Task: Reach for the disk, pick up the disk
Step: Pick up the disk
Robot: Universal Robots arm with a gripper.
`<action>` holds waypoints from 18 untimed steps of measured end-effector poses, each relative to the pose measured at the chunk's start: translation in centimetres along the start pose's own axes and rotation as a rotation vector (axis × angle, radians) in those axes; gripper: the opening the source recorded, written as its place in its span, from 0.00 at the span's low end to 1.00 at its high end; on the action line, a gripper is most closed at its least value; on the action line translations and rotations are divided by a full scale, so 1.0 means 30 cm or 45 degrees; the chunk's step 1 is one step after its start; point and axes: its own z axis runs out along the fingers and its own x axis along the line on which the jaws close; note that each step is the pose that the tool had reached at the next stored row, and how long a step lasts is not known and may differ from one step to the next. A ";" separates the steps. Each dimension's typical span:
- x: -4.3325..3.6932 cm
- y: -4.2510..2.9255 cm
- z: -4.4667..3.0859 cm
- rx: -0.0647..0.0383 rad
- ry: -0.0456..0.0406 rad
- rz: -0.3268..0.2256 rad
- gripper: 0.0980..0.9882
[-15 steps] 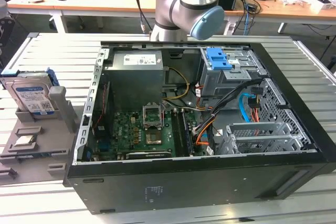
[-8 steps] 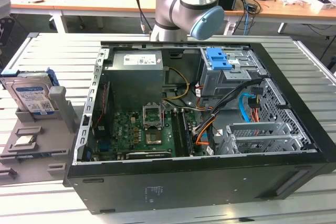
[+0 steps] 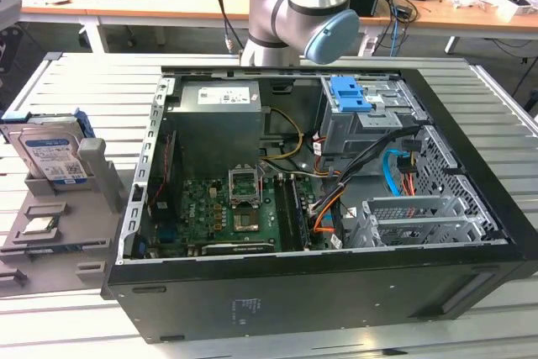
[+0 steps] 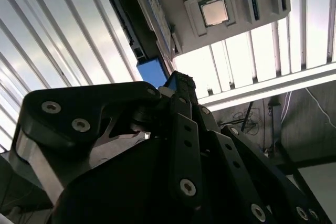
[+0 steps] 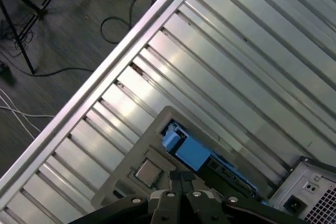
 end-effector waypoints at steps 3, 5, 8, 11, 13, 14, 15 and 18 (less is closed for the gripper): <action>0.000 0.000 0.000 0.000 0.001 -0.041 0.01; 0.000 0.000 0.000 0.000 0.002 -0.063 0.01; 0.000 0.000 0.000 0.000 0.005 -0.132 0.01; 0.000 0.000 0.000 0.000 0.006 -0.164 0.01; 0.000 0.000 0.000 0.000 0.007 -0.191 0.01; 0.000 0.000 0.000 0.000 0.009 -0.235 0.01; 0.000 0.000 0.000 0.000 0.010 -0.261 0.01; 0.000 0.000 0.000 0.000 0.011 -0.294 0.01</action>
